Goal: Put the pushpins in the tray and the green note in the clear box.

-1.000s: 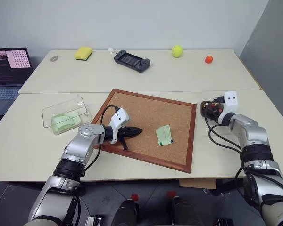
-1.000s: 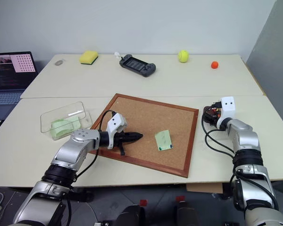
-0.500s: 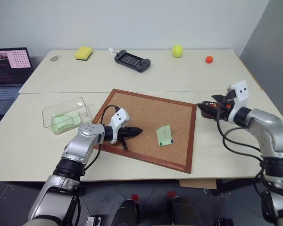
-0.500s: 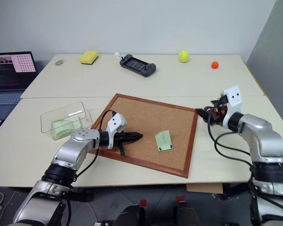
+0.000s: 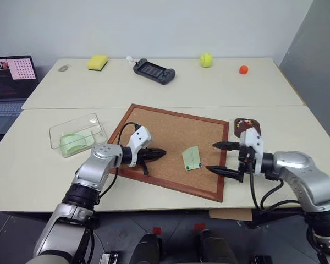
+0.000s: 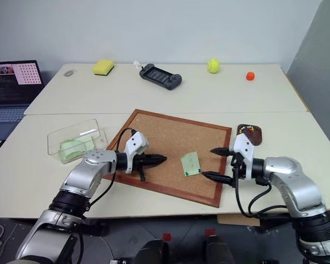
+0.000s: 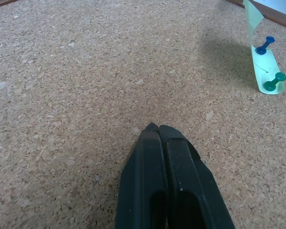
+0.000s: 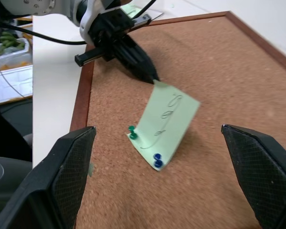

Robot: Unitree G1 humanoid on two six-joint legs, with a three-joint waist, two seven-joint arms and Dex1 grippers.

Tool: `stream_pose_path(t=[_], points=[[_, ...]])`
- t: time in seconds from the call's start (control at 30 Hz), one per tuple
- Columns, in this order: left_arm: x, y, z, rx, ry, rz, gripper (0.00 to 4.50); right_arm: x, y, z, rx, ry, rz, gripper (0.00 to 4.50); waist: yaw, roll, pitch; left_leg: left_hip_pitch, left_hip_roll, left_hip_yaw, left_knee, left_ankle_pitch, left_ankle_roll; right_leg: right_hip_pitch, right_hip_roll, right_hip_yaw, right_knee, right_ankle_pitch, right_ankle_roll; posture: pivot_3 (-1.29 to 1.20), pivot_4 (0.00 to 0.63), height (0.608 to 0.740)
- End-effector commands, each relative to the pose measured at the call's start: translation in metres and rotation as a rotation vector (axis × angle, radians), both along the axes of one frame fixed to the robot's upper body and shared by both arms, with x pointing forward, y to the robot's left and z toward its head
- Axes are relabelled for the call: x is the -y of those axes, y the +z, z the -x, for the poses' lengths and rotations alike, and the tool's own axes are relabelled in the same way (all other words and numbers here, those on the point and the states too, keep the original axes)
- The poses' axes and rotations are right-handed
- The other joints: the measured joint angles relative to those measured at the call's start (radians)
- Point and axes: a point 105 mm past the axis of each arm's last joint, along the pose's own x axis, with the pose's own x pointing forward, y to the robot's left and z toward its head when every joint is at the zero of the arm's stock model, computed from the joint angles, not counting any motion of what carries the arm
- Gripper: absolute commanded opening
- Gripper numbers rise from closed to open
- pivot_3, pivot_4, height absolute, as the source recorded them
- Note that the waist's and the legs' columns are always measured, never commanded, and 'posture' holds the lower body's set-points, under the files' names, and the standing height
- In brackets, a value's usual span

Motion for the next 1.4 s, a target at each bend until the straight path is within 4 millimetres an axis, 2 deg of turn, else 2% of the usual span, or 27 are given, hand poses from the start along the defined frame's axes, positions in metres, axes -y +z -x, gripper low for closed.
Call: stream_pose_path(t=[0.03, 0.1, 0.4, 0.43, 0.73, 0.9, 1.0, 1.4], points=[[-0.007, -0.020, 0.004, -0.062, 0.023, -0.066, 0.00, -0.012, 0.003, -0.003, 0.045, 0.037, -0.009, 4.10, 0.000, 0.000, 0.000, 0.000, 0.000, 0.000, 0.000, 0.000, 0.000, 0.000, 0.000, 0.000, 0.000, 0.000, 0.000, 0.00, 0.150, 0.740], [-0.008, -0.020, 0.004, -0.062, 0.024, -0.067, 0.00, -0.016, -0.002, -0.003, 0.039, 0.046, -0.012, 3.96, 0.000, 0.000, 0.000, 0.000, 0.000, 0.000, 0.000, 0.000, 0.000, 0.000, 0.000, 0.000, 0.000, 0.001, -0.002, 0.00, 0.150, 0.740], [-0.010, -0.020, 0.005, -0.062, 0.031, -0.068, 0.00, -0.030, -0.019, -0.006, 0.039, 0.083, 0.010, 1.96, 0.000, 0.000, 0.000, 0.000, 0.000, 0.000, 0.000, 0.000, 0.000, 0.000, 0.000, 0.000, 0.000, 0.001, -0.002, 0.00, 0.150, 0.740], [-0.009, -0.020, 0.006, -0.062, 0.031, -0.067, 0.00, -0.030, -0.021, -0.009, 0.041, 0.076, 0.015, 1.86, 0.000, 0.000, 0.000, 0.000, 0.000, 0.000, 0.000, 0.000, 0.000, 0.000, 0.000, 0.000, 0.000, 0.001, -0.002, 0.00, 0.150, 0.740], [-0.010, -0.021, 0.009, -0.067, 0.031, -0.068, 0.00, -0.026, -0.027, -0.025, 0.044, 0.018, 0.021, 0.06, 0.000, 0.000, 0.000, 0.000, 0.000, -0.001, 0.000, 0.000, 0.000, 0.000, 0.000, -0.001, 0.000, 0.001, -0.002, 0.00, 0.150, 0.740], [-0.010, -0.021, 0.009, -0.069, 0.030, -0.069, 0.00, -0.025, -0.032, -0.021, 0.023, 0.025, 0.027, 0.06, 0.000, 0.000, 0.000, 0.000, 0.000, -0.001, 0.000, 0.000, 0.000, 0.000, 0.000, -0.001, 0.000, 0.001, -0.002, 0.00, 0.150, 0.740], [-0.010, -0.022, 0.009, -0.069, 0.029, -0.070, 0.00, -0.025, -0.030, -0.017, 0.004, 0.041, 0.009, 0.48, -0.001, 0.000, 0.000, 0.000, 0.000, -0.001, -0.001, 0.000, 0.000, 0.000, 0.000, -0.001, 0.000, 0.001, -0.002, 0.00, 0.150, 0.740], [-0.007, -0.023, 0.011, -0.074, 0.019, -0.066, 0.00, -0.024, -0.031, -0.017, 0.012, 0.034, 0.030, 2.86, 0.000, 0.000, 0.000, 0.000, 0.000, -0.001, 0.000, 0.000, 0.000, 0.000, 0.000, -0.001, 0.000, 0.001, -0.002, 0.00, 0.150, 0.740]])
